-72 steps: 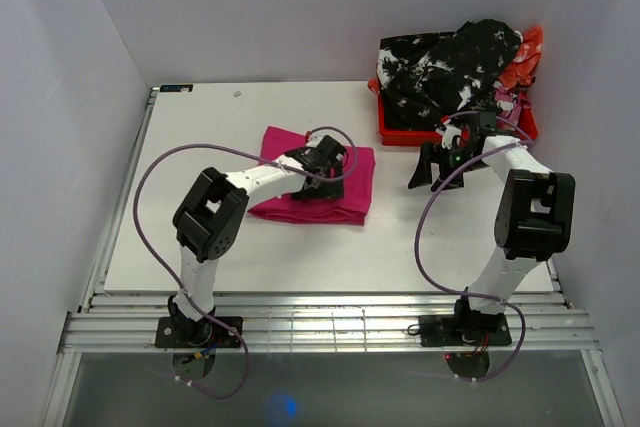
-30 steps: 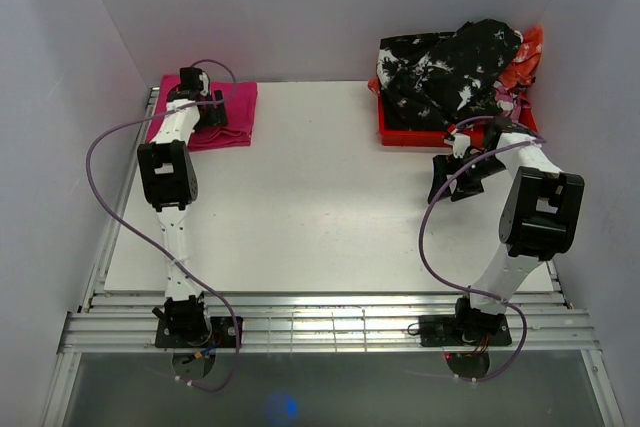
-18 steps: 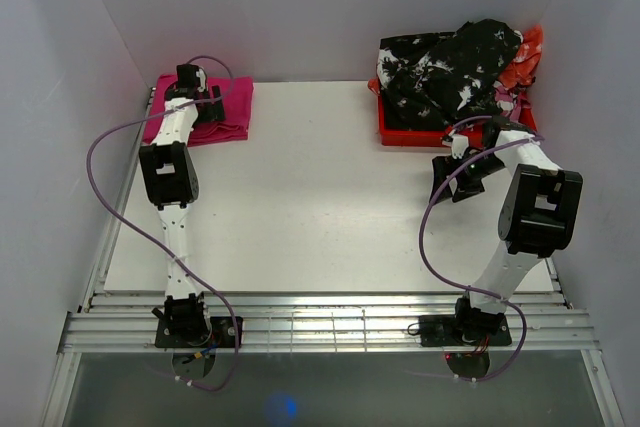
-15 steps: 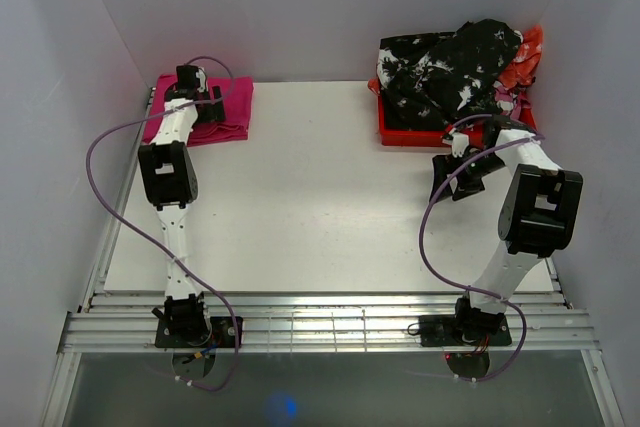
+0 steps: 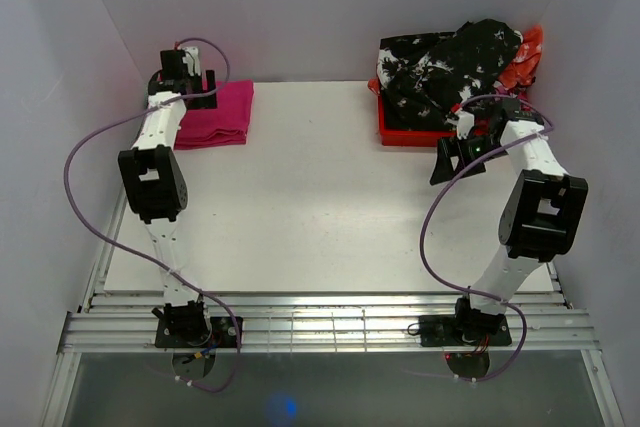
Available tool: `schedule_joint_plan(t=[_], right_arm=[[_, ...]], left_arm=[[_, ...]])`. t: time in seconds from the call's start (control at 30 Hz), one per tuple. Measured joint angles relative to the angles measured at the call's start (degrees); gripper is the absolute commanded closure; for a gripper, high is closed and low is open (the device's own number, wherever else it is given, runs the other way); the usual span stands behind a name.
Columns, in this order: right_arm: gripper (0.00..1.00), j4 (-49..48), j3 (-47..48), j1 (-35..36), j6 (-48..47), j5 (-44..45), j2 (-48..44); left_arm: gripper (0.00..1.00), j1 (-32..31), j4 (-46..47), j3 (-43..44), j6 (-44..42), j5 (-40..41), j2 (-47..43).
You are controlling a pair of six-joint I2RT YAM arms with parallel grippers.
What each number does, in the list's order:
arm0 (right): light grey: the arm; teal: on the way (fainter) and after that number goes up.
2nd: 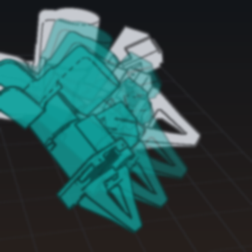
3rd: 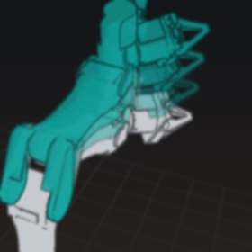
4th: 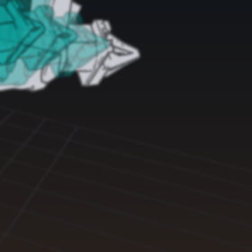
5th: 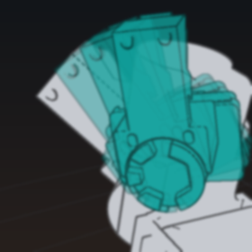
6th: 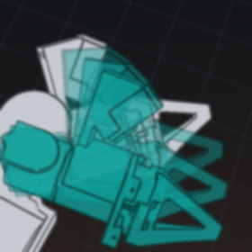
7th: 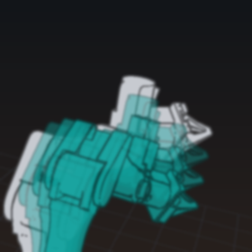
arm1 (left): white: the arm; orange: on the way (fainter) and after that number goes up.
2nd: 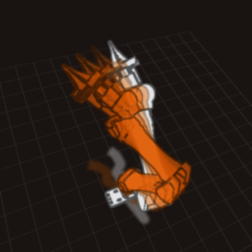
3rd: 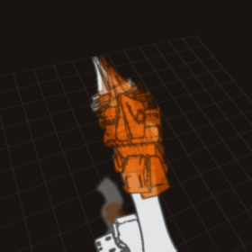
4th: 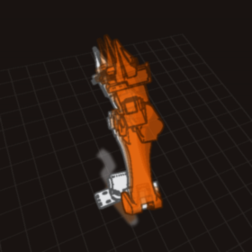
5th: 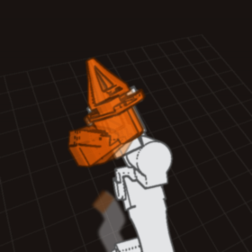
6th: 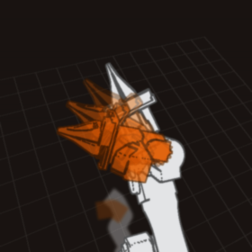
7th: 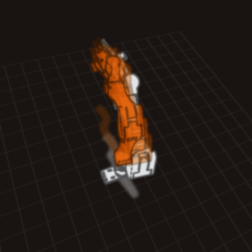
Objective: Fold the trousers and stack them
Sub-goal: Neatly place the folded trousers to the corner
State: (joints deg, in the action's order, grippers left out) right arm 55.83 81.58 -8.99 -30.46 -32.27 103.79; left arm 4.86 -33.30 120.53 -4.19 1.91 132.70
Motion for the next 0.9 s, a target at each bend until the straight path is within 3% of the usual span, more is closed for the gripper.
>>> schedule_joint_plan(t=[0.17,0.37,0.53,0.9], right_arm=[[0.10,-1.1,3.0,0.0,0.0,-1.0,-5.5],[0.10,-6.6,1.1,0.5,-0.7,0.7,-19.0],[0.10,-10.5,-6.1,1.3,-2.2,3.6,-31.0],[0.10,-12.5,-30.7,1.4,-2.5,5.0,-42.9]], left_arm=[[0.02,0.0,2.1,-9.5,1.0,-5.3,-18.3],[0.02,-0.5,-0.2,-17.6,1.3,-15.9,-37.3],[0.02,-1.7,-5.2,-26.6,1.5,-21.8,-43.8],[0.02,-5.6,-10.8,-53.4,-2.5,-23.8,-54.5]])
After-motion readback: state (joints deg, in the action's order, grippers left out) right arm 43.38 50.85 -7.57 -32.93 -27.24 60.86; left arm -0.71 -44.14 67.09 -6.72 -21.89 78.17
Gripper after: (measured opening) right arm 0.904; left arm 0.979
